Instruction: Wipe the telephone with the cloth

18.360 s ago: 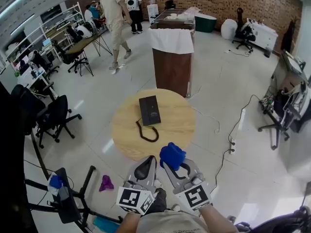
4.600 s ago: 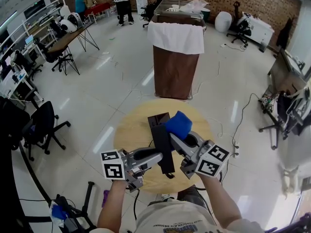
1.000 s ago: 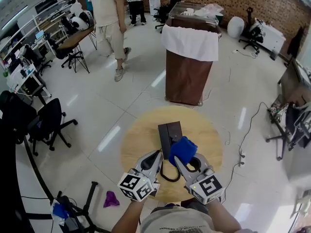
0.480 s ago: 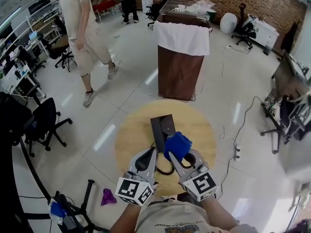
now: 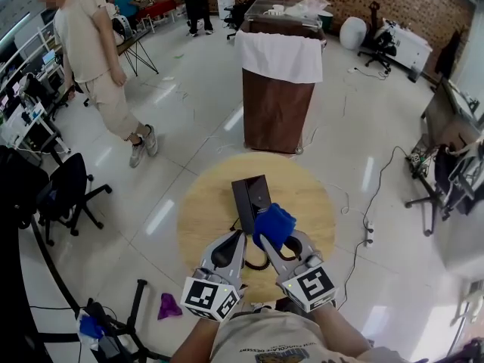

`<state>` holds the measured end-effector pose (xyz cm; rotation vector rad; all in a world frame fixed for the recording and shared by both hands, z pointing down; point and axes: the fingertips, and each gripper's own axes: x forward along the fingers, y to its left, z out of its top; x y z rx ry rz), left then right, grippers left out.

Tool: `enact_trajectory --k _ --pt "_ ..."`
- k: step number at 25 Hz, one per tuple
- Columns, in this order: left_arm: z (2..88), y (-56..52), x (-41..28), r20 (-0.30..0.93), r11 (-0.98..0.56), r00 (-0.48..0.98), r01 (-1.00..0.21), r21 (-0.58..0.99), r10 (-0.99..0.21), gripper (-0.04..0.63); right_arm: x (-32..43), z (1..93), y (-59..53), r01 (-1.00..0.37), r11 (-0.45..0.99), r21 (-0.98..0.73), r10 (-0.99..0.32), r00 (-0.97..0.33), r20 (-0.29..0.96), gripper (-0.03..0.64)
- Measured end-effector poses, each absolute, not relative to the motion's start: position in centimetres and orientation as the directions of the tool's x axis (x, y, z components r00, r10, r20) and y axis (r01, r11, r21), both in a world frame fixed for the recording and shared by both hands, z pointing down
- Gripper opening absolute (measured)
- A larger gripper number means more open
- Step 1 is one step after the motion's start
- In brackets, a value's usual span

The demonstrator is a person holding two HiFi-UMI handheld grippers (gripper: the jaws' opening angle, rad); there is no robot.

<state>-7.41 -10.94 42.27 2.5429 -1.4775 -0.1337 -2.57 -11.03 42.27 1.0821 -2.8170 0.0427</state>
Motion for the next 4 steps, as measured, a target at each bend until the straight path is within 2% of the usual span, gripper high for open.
enact_trajectory --k 4 --pt "42.83 -10.87 -7.39 0.017 -0.484 0.5 -0.847 0.22 -0.866 0.0 -2.49 42.62 -11.03 -0.67 0.743 0.02 -0.666 -0.735 0.125 0.06"
